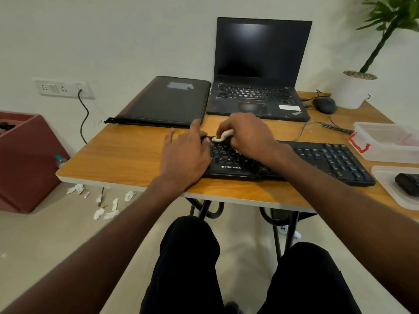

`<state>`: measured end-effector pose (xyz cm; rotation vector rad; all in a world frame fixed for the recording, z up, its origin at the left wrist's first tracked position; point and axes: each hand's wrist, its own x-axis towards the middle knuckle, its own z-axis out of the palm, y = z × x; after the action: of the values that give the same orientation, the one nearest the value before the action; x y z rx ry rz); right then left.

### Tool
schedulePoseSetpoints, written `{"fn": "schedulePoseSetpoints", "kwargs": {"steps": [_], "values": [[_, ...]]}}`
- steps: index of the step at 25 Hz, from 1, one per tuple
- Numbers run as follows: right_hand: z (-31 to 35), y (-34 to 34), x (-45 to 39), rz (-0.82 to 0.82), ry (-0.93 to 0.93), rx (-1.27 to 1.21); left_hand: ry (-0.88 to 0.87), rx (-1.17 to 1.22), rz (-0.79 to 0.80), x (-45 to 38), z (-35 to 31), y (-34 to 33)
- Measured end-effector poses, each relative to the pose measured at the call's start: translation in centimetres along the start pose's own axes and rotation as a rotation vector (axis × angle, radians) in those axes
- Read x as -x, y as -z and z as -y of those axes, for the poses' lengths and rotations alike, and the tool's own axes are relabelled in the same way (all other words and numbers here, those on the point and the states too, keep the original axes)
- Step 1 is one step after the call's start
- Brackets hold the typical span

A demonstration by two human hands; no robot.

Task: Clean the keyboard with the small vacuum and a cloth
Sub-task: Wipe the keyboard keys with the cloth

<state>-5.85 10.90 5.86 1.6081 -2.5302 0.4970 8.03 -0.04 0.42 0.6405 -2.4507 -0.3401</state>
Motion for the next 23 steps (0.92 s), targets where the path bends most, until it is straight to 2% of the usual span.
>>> {"fn": "schedulePoseSetpoints", "kwargs": {"steps": [4, 7, 9, 13, 16, 18, 23], "values": [[-2.1, 2.3, -0.1, 0.076, -0.130, 0.179, -0.023, -0.037, -0.043, 0.2, 0.3, -0.4], [-1.1, 1.7, -0.5, 0.013, -0.108, 0.165, -0.018, -0.049, -0.047, 0.2, 0.0, -0.4], [-0.7, 1.2, -0.3, 0.028, -0.092, 0.113, -0.020, -0.067, -0.048, 0.3, -0.2, -0.4], [-1.5, 2.4, -1.6, 0.058, -0.213, 0.281, -0.035, -0.061, -0.037, 0.2, -0.3, -0.4], [-0.4, 2.4, -2.7, 0.011, -0.139, 0.139, -0.051, -0.053, -0.042, 0.3, -0.4, -0.5], [0.1, 1.6, -2.9, 0.060, -0.081, 0.058, -0.049, -0.082, -0.044, 0.2, -0.2, -0.6], [-3.8, 2.7, -1.8, 0.143, -0.226, 0.299, -0.037, -0.086, -0.047, 0.1, 0.1, -0.8]]}}
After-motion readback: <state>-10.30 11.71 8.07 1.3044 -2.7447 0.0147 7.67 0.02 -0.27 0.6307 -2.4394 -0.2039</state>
